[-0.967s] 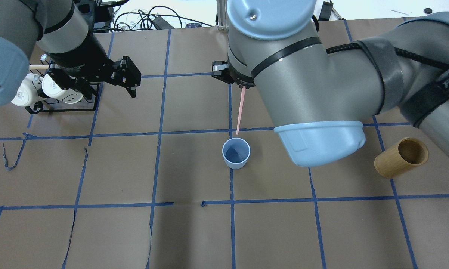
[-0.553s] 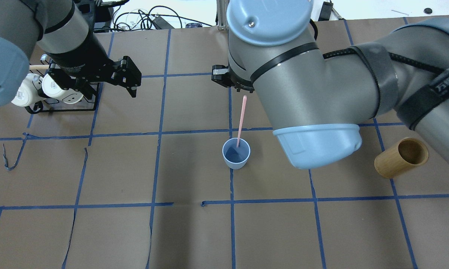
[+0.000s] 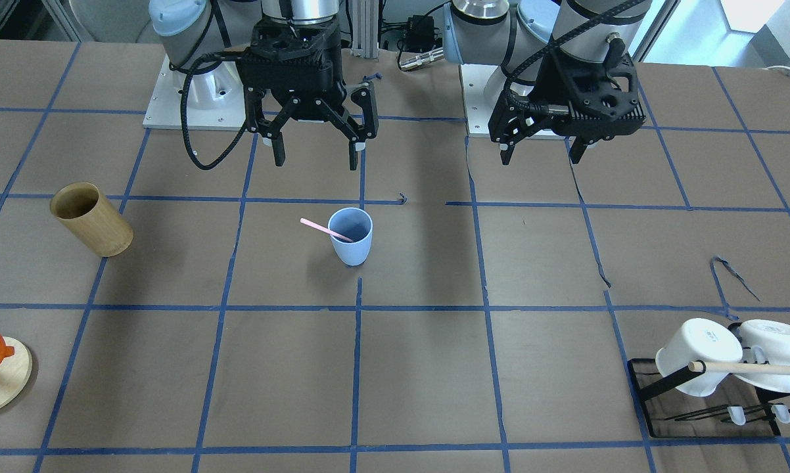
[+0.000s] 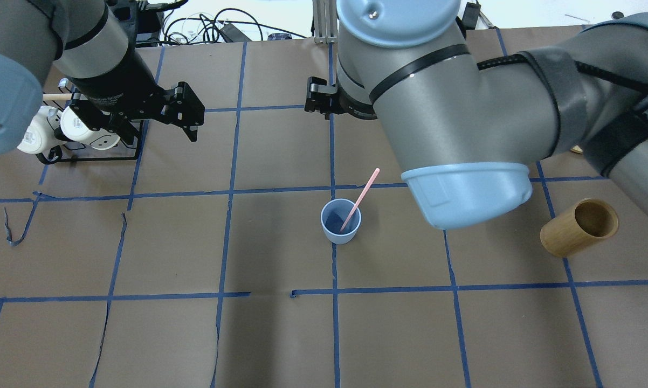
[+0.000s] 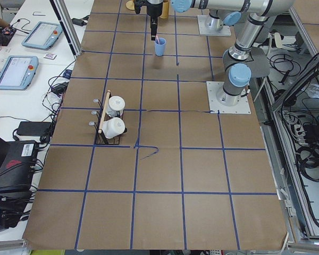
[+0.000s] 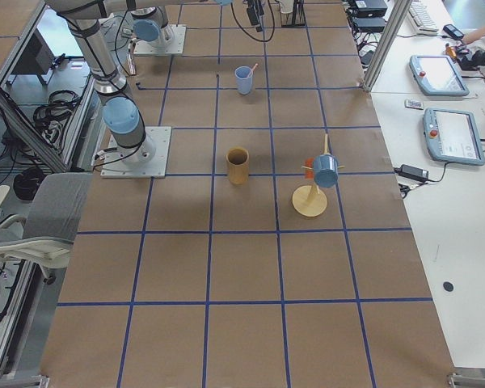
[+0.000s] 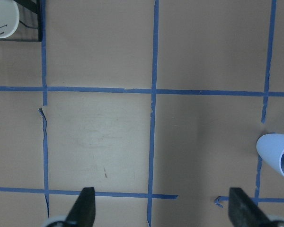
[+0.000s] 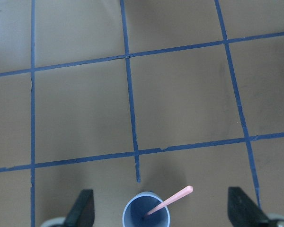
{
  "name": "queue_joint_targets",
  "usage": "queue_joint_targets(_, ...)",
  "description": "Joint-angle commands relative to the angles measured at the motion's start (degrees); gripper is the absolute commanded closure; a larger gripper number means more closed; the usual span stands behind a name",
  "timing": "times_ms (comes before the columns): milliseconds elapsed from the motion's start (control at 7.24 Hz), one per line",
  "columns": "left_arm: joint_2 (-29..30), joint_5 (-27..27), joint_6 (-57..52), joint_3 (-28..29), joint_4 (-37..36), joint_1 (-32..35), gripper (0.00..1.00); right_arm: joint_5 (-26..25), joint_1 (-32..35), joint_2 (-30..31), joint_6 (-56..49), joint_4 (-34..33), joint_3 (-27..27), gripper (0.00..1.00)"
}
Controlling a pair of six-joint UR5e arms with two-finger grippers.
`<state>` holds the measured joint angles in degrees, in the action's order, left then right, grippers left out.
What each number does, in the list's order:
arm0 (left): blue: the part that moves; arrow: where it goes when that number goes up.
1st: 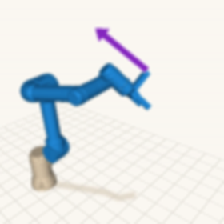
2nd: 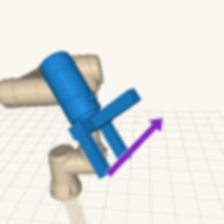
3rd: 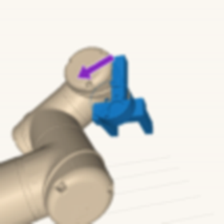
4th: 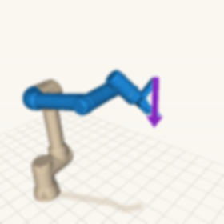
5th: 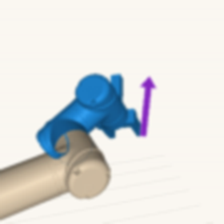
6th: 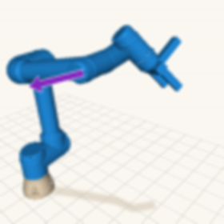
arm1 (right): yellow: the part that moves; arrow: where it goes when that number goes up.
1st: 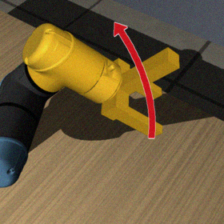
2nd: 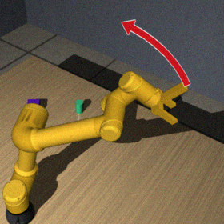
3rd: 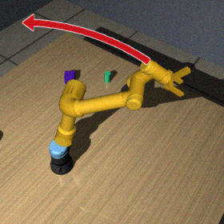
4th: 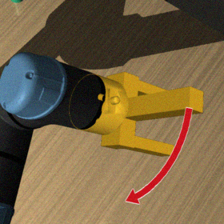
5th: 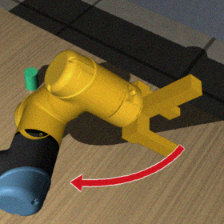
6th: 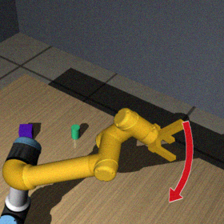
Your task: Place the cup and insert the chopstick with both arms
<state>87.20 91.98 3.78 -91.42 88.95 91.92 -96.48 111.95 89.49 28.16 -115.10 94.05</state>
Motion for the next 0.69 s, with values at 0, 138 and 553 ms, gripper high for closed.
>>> queue_joint_targets(0,-0.01,0.04,0.00,-0.08,0.00,0.01,0.00,0.67,-7.14,0.07,-6.92,6.26,-0.63,0.00)
queue_joint_targets(138,-0.10,0.04,0.00,-0.16,0.00,0.01,0.00,0.68,-11.18,0.33,-10.55,9.25,-0.63,0.00)
queue_joint_targets(553,-0.27,0.04,0.00,-0.43,0.00,0.01,0.00,4.25,-16.82,0.34,-15.32,18.85,-0.54,0.00)
